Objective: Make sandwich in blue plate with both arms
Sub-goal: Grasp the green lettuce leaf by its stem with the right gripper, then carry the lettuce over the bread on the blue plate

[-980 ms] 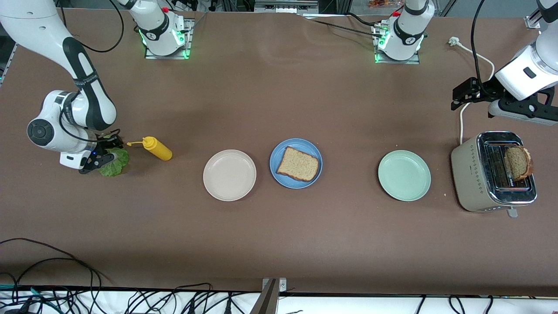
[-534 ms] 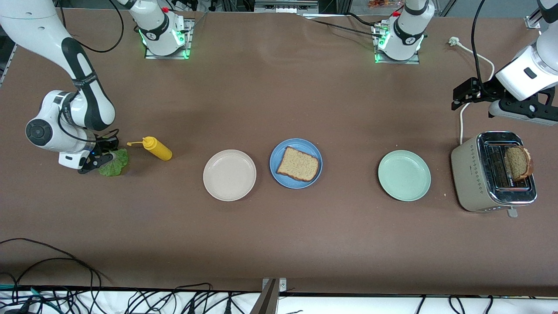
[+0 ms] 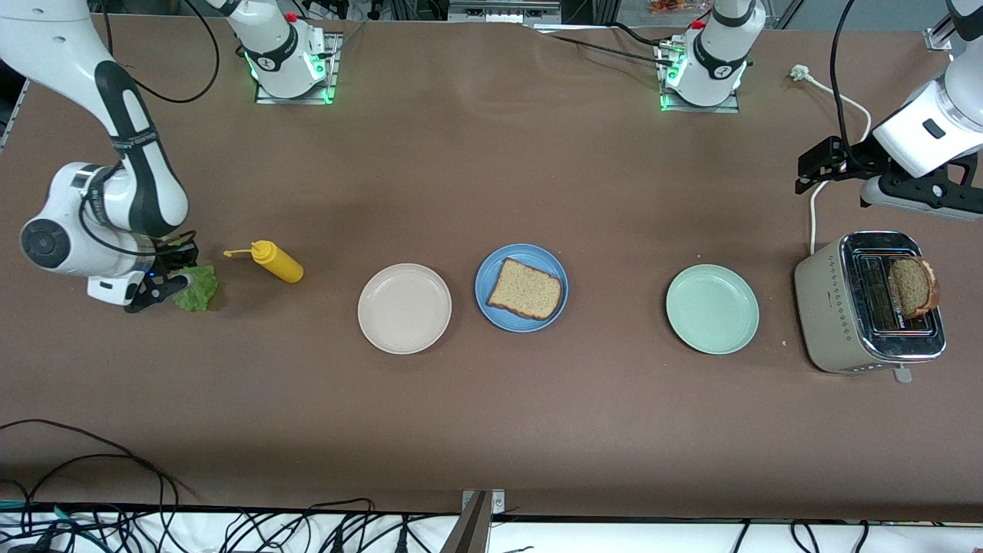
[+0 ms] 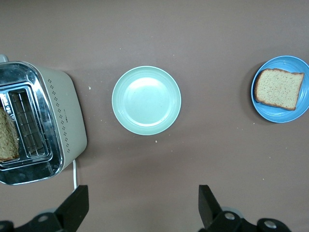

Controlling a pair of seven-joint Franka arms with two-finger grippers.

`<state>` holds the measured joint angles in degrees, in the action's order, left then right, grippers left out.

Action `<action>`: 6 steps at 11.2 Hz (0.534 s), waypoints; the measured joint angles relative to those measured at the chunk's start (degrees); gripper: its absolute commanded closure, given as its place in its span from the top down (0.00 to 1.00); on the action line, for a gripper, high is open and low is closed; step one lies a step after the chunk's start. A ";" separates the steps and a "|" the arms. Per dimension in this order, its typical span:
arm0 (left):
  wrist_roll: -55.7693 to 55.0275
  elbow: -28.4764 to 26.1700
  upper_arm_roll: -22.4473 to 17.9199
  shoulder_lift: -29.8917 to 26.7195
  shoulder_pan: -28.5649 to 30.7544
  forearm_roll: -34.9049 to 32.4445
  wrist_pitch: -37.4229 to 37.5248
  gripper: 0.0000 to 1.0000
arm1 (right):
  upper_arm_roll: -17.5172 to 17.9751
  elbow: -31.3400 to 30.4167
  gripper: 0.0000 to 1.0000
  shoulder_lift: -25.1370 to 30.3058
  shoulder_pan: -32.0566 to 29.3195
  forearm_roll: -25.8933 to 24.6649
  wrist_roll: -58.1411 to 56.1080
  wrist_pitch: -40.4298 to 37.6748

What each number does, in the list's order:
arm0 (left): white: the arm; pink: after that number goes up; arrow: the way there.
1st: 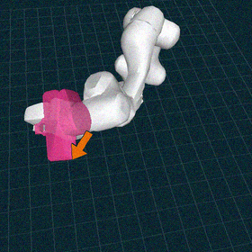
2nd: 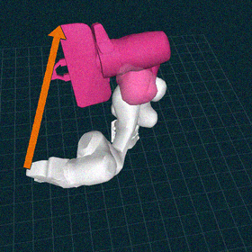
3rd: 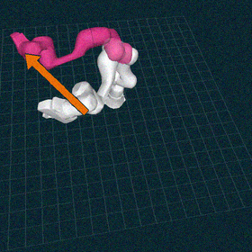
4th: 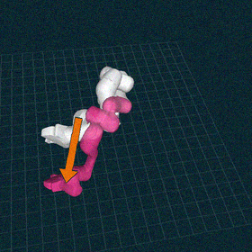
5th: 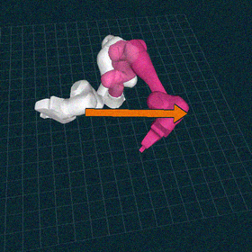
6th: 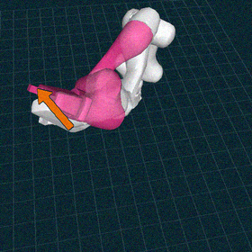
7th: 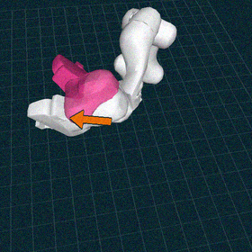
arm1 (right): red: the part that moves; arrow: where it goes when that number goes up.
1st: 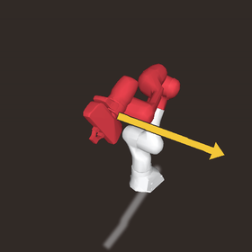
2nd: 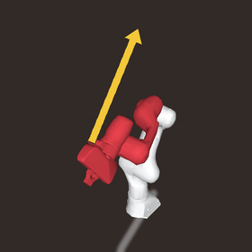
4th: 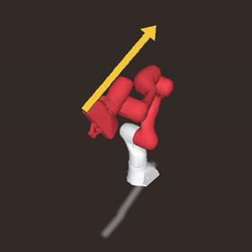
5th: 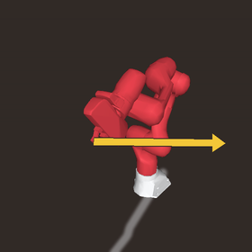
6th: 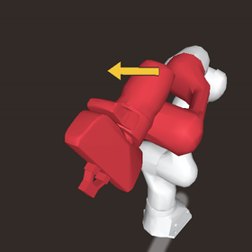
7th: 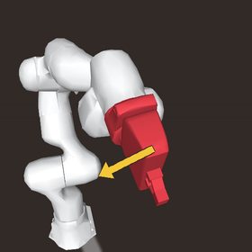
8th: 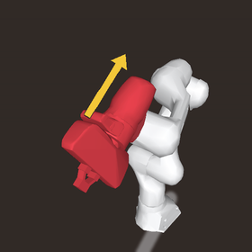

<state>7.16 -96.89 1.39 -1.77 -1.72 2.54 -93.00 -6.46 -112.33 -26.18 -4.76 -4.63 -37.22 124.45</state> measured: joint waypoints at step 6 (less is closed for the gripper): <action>0.00 0.00 0.00 0.01 0.01 0.00 0.01 1.00 | 3.85 15.84 0.00 4.99 0.66 2.71 4.10 -24.49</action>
<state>7.16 -96.89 1.39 -1.76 -1.71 2.54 -92.99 -2.62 -96.49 -21.20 -4.10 -1.92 -33.12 99.96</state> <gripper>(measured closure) 0.000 0.912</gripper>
